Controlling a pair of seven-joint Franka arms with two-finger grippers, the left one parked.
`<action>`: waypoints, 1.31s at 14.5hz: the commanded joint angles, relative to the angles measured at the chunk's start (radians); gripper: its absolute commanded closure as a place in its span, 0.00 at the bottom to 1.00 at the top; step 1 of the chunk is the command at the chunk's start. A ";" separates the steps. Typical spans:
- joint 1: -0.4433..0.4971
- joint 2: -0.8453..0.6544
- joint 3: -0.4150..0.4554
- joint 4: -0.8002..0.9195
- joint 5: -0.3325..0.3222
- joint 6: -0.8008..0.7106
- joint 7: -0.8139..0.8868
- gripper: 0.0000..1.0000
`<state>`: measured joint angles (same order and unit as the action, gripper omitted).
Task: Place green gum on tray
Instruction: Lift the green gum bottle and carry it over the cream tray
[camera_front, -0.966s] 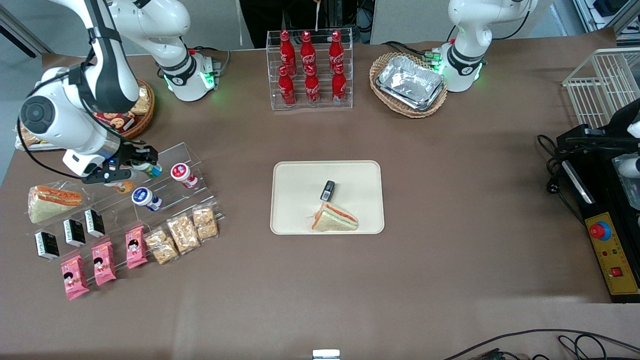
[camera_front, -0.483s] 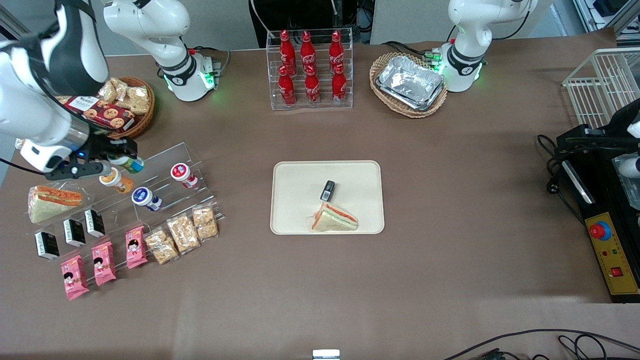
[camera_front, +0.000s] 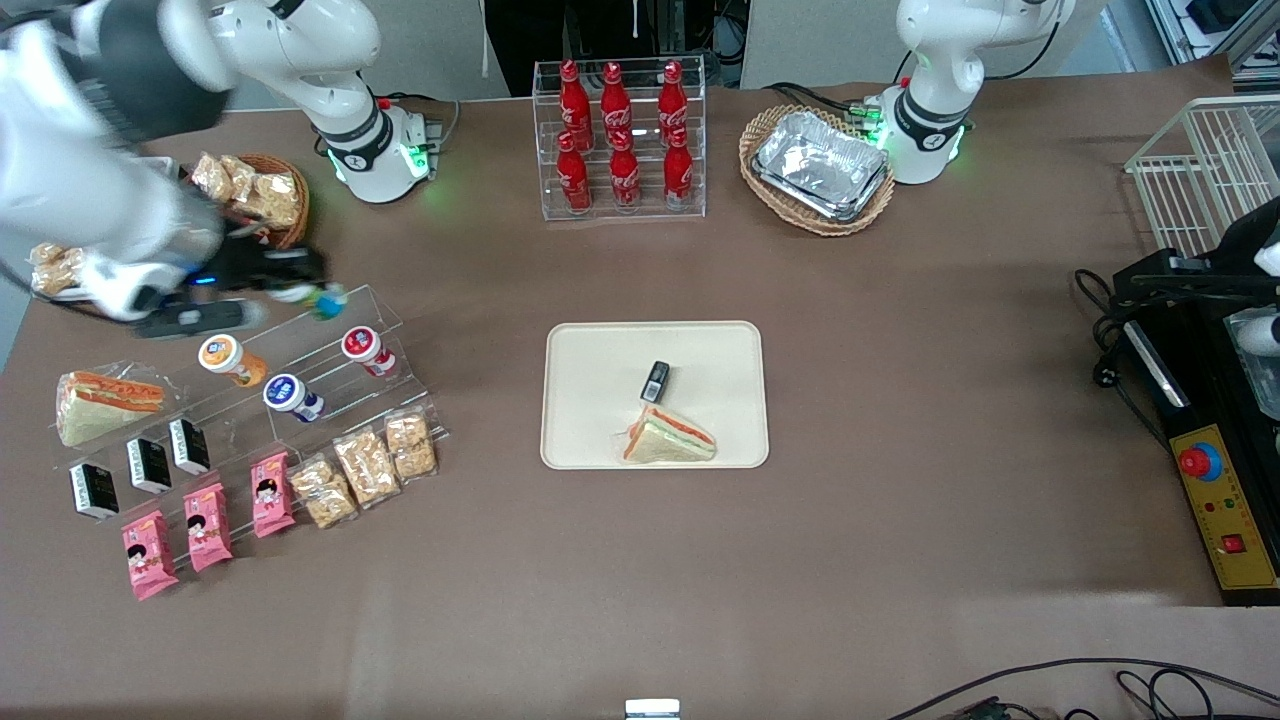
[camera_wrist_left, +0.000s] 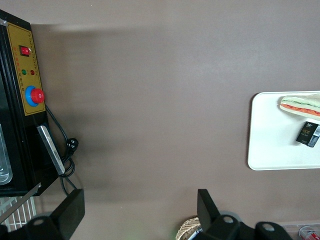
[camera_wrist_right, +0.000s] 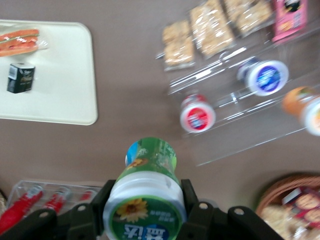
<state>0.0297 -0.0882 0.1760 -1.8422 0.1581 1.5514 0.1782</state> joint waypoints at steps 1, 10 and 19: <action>0.064 0.067 0.127 0.035 0.029 0.028 0.239 0.61; 0.331 0.367 0.183 0.002 0.012 0.470 0.591 0.61; 0.377 0.594 0.180 -0.044 -0.212 0.694 0.672 0.60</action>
<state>0.4018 0.4749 0.3585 -1.8789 0.0013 2.1950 0.8240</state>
